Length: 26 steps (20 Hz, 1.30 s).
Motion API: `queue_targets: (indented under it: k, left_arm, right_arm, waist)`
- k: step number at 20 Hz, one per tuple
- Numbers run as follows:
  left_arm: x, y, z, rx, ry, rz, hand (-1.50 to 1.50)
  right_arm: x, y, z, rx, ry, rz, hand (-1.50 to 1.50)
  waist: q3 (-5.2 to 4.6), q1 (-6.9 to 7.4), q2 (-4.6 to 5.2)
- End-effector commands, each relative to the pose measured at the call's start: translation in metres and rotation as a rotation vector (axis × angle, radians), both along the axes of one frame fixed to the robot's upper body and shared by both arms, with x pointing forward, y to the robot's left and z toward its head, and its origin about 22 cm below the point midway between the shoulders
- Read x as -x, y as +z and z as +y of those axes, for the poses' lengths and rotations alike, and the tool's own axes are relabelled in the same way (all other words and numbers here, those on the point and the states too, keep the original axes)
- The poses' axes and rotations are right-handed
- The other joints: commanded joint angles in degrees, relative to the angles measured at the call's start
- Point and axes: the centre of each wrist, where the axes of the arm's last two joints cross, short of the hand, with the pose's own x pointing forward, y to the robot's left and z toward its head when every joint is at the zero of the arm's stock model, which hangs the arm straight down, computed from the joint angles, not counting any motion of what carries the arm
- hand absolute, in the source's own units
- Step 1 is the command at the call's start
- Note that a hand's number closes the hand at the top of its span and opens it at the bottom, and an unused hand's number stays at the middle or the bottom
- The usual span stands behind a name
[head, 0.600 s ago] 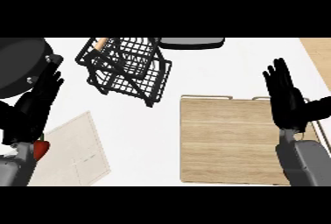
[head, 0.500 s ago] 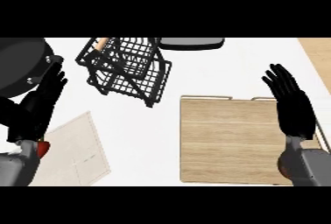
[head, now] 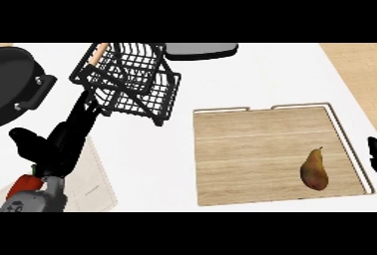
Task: Pick the pear from the tray and place it in the tiered basket
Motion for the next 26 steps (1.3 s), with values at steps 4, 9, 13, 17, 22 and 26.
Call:
queue_targets:
  k: [4, 9, 13, 17, 22, 26]
  left_arm:
    - [-0.004, -0.015, -0.024, 0.035, -0.103, 0.089, 0.0]
    - [-0.007, -0.015, -0.033, 0.04, -0.109, 0.074, 0.0]
    - [-0.009, -0.014, -0.022, 0.027, -0.114, 0.068, 0.0]
    - [-0.012, -0.013, -0.031, 0.029, -0.12, 0.084, 0.0]
    - [-0.016, -0.023, -0.038, 0.015, -0.15, 0.063, 0.0]
    - [-0.023, -0.01, -0.044, 0.023, -0.189, 0.071, 0.0]
  right_arm:
    - [0.08, 0.01, 0.024, 0.254, 0.012, 0.046, -1.5]
    - [0.126, 0.04, 0.024, 0.399, -0.029, 0.339, -1.5]
    - [0.155, 0.066, 0.024, 0.51, -0.124, 0.555, -1.5]
    - [0.168, 0.1, 0.041, 0.544, -0.166, 0.724, -1.5]
    - [0.162, 0.131, 0.072, 0.491, -0.169, 0.826, -1.5]
    - [0.148, 0.143, 0.08, 0.418, -0.14, 0.861, -1.5]
  waist:
    - [-0.37, 3.44, 0.78]
    - [-0.61, 3.63, 1.06]
    - [-0.9, 3.8, 1.57]
    - [-0.92, 4.98, 2.0]
    - [-0.68, 7.09, 2.37]
    - [-0.72, 8.34, 2.43]
